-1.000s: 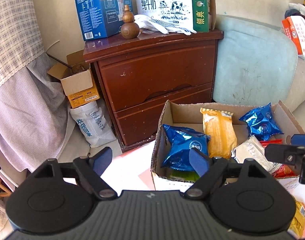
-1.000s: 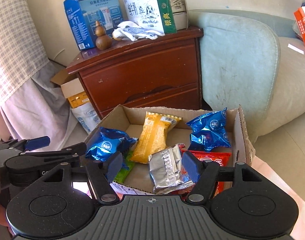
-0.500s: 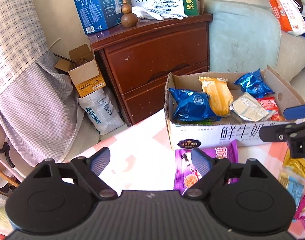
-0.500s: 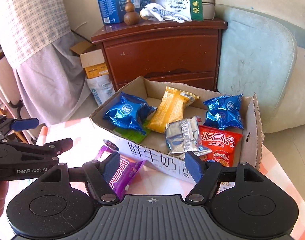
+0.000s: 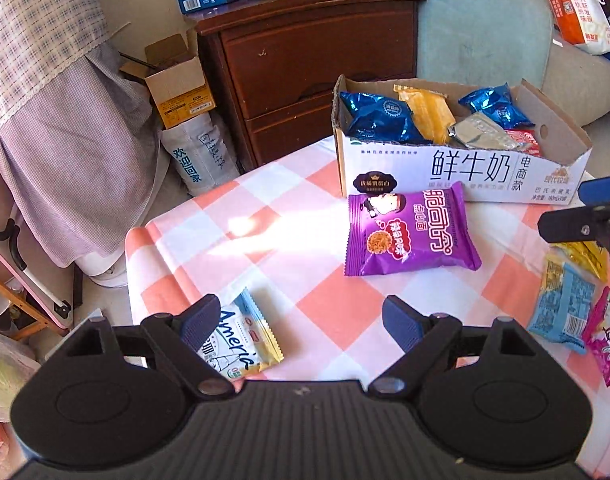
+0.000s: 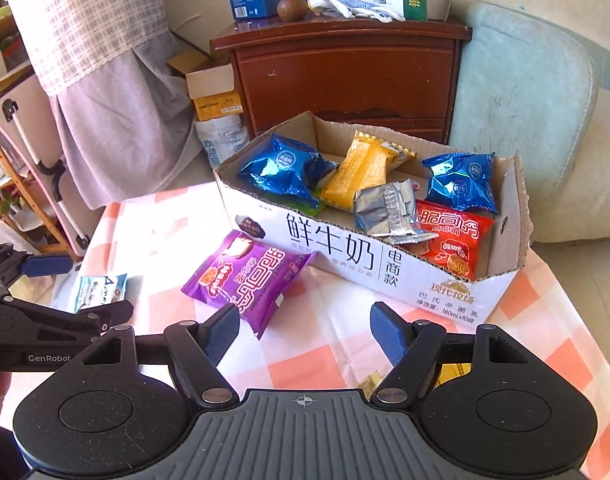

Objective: Organize snacks
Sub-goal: 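Move left tool to yellow waffle bag while right tool moves to pink Amerie packet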

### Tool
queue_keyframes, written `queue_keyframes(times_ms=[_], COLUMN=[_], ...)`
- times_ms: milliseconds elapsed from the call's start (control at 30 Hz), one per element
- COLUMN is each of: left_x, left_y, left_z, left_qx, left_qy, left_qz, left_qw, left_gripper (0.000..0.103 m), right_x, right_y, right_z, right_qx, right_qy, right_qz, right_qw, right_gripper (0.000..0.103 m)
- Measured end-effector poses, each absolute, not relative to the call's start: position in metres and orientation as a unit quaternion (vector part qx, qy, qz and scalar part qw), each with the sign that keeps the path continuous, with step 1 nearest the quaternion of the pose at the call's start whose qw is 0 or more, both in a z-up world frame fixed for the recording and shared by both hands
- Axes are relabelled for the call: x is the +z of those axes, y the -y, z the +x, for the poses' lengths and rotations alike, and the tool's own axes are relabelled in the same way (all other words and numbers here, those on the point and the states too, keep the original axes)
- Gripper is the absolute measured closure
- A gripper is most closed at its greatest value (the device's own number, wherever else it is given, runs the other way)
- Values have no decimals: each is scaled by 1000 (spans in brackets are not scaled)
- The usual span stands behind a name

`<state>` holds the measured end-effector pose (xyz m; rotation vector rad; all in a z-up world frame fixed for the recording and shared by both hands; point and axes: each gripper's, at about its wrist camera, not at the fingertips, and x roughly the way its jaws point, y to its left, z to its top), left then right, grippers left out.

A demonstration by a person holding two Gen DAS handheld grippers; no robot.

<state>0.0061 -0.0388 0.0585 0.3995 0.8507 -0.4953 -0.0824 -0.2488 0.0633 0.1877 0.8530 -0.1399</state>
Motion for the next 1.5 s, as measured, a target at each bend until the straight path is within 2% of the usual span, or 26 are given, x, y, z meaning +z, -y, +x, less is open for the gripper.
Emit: queue_keyframes(times_ms=[633, 900, 1000, 1100, 1133, 1233, 1400, 1500], left_x=[12, 2, 1, 2, 2, 4, 9, 13], left_y=[13, 20, 21, 24, 25, 29, 34, 31], left_z=[-15, -23, -26, -31, -34, -44, -58, -57], left_qx=[-178, -181, -191, -206, -210, -230, -279, -274], left_qy=[-481, -476, -467, -461, -459, -453, -457, -453], left_qz=[186, 203, 207, 208, 211, 218, 205, 195], left_qw=[838, 836, 838, 837, 837, 833, 819, 826], left_gripper=[15, 15, 19, 24, 27, 30, 30, 26], right_x=[24, 10, 2, -2, -3, -7, -5, -4], right_y=[272, 263, 259, 251, 249, 241, 225, 223], right_z=[-149, -156, -157, -157, -157, -157, -155, -156], right_qx=[-154, -165, -168, -159, -155, -130, -85, -82], right_qy=[-482, -511, -522, -527, -527, -532, -525, -520], right_qz=[168, 151, 142, 126, 126, 134, 136, 143], right_qw=[846, 830, 824, 825, 826, 826, 836, 838], right_gripper=[24, 24, 24, 30, 39, 52, 53, 45])
